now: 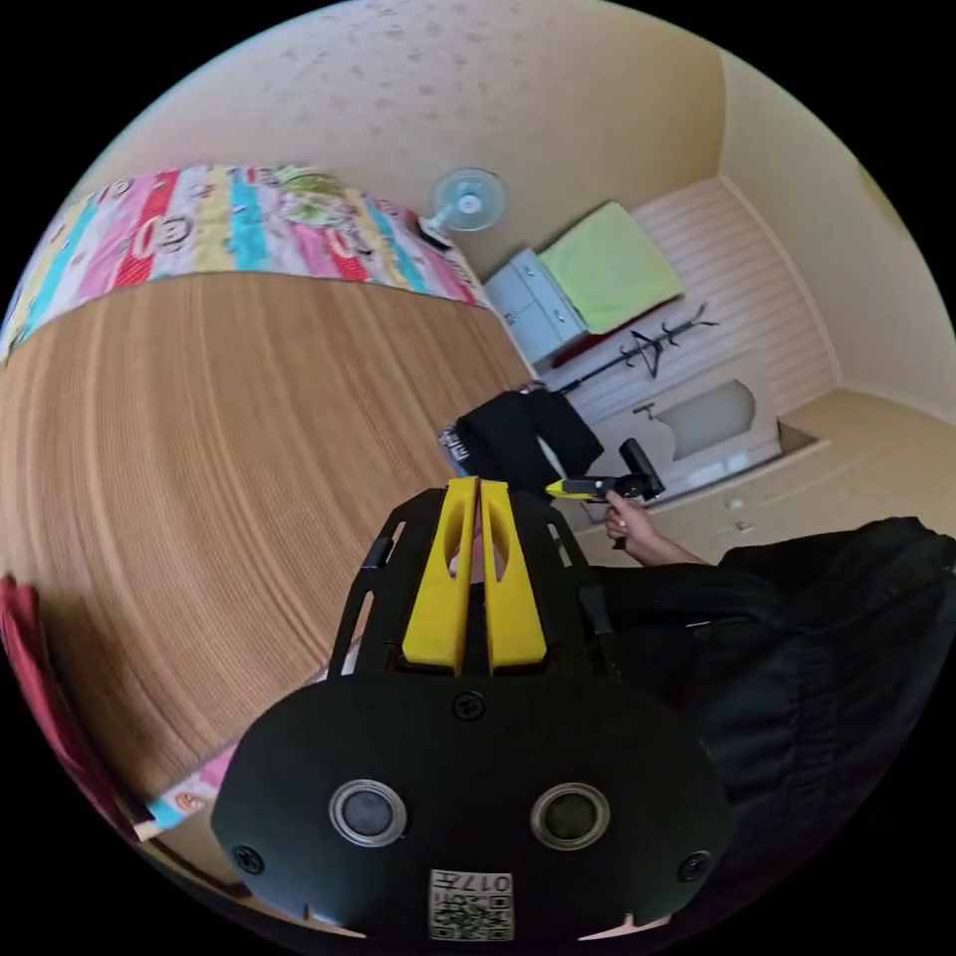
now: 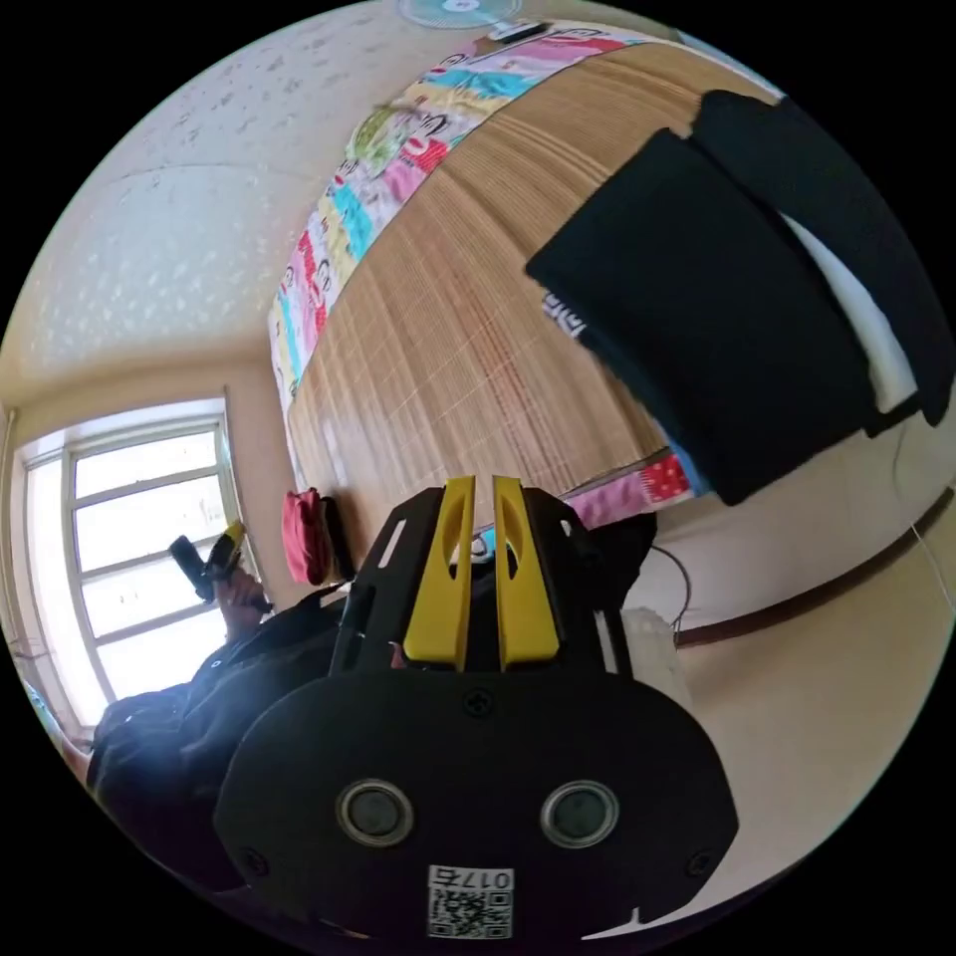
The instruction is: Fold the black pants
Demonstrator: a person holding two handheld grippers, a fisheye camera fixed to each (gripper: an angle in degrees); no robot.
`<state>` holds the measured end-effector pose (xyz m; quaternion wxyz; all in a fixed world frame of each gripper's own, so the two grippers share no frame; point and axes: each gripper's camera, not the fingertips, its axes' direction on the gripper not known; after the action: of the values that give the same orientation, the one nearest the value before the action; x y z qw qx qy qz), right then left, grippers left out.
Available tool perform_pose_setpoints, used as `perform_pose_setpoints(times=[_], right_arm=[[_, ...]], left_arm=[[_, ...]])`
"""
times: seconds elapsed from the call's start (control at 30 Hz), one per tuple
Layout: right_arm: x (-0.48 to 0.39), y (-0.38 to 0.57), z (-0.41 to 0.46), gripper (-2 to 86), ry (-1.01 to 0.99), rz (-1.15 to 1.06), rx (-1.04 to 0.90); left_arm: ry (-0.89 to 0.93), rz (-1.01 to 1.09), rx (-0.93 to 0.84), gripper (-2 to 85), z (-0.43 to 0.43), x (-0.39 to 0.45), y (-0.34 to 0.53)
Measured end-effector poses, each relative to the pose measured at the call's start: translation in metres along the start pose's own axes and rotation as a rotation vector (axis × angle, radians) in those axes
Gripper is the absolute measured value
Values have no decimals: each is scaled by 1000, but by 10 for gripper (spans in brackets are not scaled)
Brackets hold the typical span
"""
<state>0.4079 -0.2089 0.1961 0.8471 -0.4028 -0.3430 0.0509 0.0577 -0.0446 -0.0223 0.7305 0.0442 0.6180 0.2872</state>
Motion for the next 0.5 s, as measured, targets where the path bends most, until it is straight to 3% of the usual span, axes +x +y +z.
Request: perform_pose_setpoints(times=[0.17, 0.3, 0.4, 0.5], right_arm=[[90, 3, -32, 114, 58, 194, 68], [171, 3, -31, 150, -124, 367, 92], [200, -1, -21, 130, -304, 434, 99], [173, -20, -38, 72, -266, 366, 92]], left_arm=[[4, -46, 6, -10, 71, 14, -26], [-35, -52, 2, -10, 110, 14, -36], [-57, -74, 43, -10, 127, 11, -33], [-75, -110, 95, -10, 142, 5, -19]])
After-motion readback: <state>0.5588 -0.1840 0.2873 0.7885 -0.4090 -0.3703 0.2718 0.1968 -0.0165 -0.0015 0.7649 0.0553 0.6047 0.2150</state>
